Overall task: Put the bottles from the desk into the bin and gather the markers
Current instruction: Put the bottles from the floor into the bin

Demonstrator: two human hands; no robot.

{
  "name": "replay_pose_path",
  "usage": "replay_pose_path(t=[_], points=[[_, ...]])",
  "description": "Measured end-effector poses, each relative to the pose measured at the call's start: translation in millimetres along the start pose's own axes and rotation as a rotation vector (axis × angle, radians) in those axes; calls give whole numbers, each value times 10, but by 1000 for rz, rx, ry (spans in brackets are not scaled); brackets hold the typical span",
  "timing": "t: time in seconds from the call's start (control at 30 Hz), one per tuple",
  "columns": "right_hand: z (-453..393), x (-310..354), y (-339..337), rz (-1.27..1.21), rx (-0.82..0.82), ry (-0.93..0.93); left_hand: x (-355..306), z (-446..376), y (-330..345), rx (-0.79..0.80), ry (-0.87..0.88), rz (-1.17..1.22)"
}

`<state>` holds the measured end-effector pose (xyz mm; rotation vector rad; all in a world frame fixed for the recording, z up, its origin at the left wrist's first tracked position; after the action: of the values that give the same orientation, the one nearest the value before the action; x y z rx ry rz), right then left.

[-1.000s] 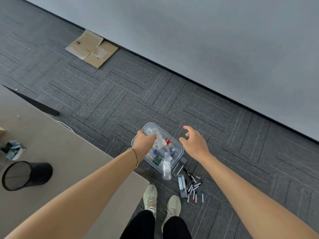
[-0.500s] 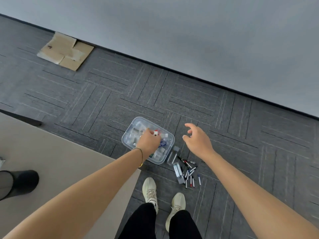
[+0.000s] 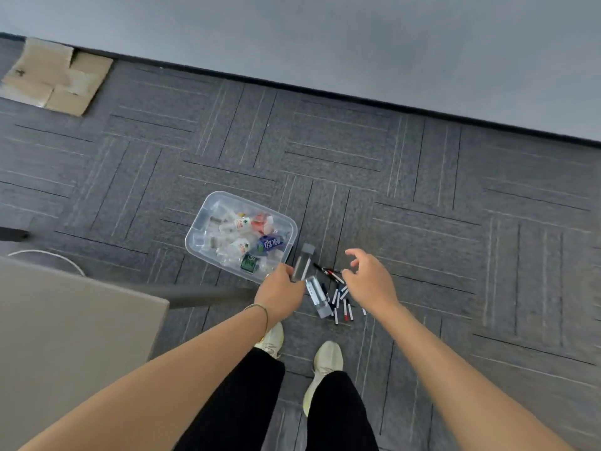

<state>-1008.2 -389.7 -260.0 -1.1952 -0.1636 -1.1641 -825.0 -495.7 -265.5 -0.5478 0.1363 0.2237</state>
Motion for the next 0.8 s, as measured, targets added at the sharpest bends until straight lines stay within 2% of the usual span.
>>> replay_pose_path(t=[0.37, 0.5, 0.63, 0.8], points=[[-826, -1816, 1545, -88, -12, 122, 190, -2100, 1348, 18, 8, -140], [-1284, -2361, 1970, -79, -21, 105, 53, -2954, 1695, 50, -90, -78], [-1678, -2849, 2254, -59, -55, 78, -215, -3644, 1945, 40, -33, -139], [-2079, -3257, 2870, -64, 20, 9, -49, -4467, 2271, 48, -72, -176]])
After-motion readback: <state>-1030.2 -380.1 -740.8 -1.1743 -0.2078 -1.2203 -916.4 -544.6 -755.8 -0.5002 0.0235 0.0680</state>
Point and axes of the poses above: each hand's wrist, its own z-axis away from the middle knuckle, its own y-axis out of the palm, x = y × z, the point moved 9 cm from there along -z, towards the middle knuckle, and after that the axes turned 14 degrees about -y, right-handed, at the moved point
